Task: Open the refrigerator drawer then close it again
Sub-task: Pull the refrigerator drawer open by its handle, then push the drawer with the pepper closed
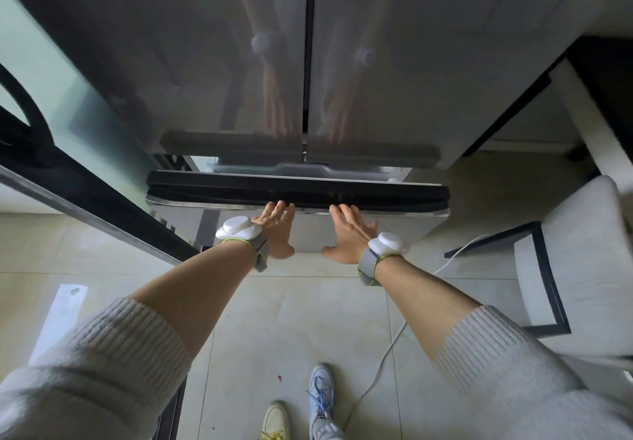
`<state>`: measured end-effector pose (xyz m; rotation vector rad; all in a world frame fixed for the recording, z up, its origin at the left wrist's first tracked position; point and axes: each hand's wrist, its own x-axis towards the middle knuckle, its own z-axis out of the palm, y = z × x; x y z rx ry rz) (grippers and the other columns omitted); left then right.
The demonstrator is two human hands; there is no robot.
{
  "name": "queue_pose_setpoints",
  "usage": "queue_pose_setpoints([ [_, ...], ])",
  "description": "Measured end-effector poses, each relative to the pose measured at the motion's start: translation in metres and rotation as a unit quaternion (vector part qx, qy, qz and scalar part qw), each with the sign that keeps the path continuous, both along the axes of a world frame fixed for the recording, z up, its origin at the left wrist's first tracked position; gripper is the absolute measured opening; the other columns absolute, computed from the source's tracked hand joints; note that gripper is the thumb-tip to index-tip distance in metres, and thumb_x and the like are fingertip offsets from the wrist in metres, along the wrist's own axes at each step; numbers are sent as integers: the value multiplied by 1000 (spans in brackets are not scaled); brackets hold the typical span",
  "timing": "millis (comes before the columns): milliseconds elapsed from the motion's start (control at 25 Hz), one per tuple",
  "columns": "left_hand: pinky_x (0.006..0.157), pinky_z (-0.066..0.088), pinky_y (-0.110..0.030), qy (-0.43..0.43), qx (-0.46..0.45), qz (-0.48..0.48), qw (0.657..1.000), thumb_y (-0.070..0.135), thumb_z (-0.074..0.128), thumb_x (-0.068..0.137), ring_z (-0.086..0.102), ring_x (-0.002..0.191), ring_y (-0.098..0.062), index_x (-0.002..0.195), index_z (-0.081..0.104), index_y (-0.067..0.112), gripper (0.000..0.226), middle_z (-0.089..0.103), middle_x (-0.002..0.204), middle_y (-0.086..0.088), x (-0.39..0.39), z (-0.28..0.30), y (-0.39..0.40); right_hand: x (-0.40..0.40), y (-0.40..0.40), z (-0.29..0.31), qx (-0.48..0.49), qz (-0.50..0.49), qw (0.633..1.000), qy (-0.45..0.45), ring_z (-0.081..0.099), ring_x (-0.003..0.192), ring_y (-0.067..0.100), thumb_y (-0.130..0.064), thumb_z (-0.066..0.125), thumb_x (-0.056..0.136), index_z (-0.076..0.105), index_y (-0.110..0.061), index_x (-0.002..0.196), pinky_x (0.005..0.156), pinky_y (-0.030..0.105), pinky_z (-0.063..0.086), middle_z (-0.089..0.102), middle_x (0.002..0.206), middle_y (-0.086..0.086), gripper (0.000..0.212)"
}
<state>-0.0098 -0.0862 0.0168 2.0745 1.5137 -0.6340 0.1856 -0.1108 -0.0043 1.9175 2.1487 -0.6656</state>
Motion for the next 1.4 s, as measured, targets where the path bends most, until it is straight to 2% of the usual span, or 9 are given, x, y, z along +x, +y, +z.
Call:
queue_pose_setpoints([
  [240, 118, 26, -55, -8, -9, -1, 1000, 43, 60, 82, -4, 156, -30, 160, -4, 18, 104, -6, 169, -6, -6, -2, -40, -2, -40, 6, -17, 4, 1000, 4, 30, 135, 25, -49, 62, 73, 31, -20, 142, 91, 52, 33, 35, 142, -1, 81],
  [440, 119, 24, -55, -20, -9, 8, 1000, 47, 58, 83, -4, 156, -29, 160, -2, 20, 101, -6, 169, -5, -11, -2, -73, -6, -70, 7, -30, 5, 1000, -3, 30, 136, 25, -49, 61, 76, 31, -20, 144, 91, 52, 32, 35, 144, -1, 80],
  [680, 104, 43, -55, -41, 24, 3, 999, 52, 59, 79, 20, 149, -29, 157, 16, 18, 96, 22, 161, -4, -16, 2, -98, -8, -93, 13, -50, 3, 999, -9, 27, 140, 24, -51, 58, 78, 30, -20, 146, 96, 52, 31, 33, 149, 0, 80],
  [920, 96, 49, -49, -53, 20, 7, 998, 54, 59, 79, 35, 138, -27, 149, 33, 22, 81, 38, 152, -1, -19, 9, -118, -7, -116, 18, -74, 8, 997, 5, 32, 136, 28, -49, 58, 81, 39, -18, 136, 98, 52, 37, 37, 145, 4, 66],
  [1040, 95, 49, -49, -58, 5, 2, 998, 54, 58, 79, 38, 135, -26, 146, 37, 22, 76, 42, 148, -1, -22, 11, -127, -8, -127, 21, -79, 12, 997, 12, 35, 134, 30, -46, 60, 83, 42, -17, 133, 91, 44, 40, 39, 142, 6, 60],
  [1160, 93, 50, -48, -56, -5, -7, 998, 51, 58, 81, 40, 131, -26, 143, 39, 22, 70, 44, 144, -2, -22, 14, -134, -10, -134, 24, -83, 8, 997, 6, 36, 133, 32, -44, 60, 85, 44, -16, 131, 83, 39, 32, 40, 140, 6, 56],
  [1400, 92, 51, -49, -48, -3, -9, 999, 47, 59, 83, 41, 130, -27, 144, 38, 22, 69, 44, 143, -3, -20, 18, -138, -7, -139, 28, -96, 7, 995, 7, 34, 135, 33, -45, 59, 84, 44, -17, 134, 94, 43, 39, 40, 143, 7, 59],
])
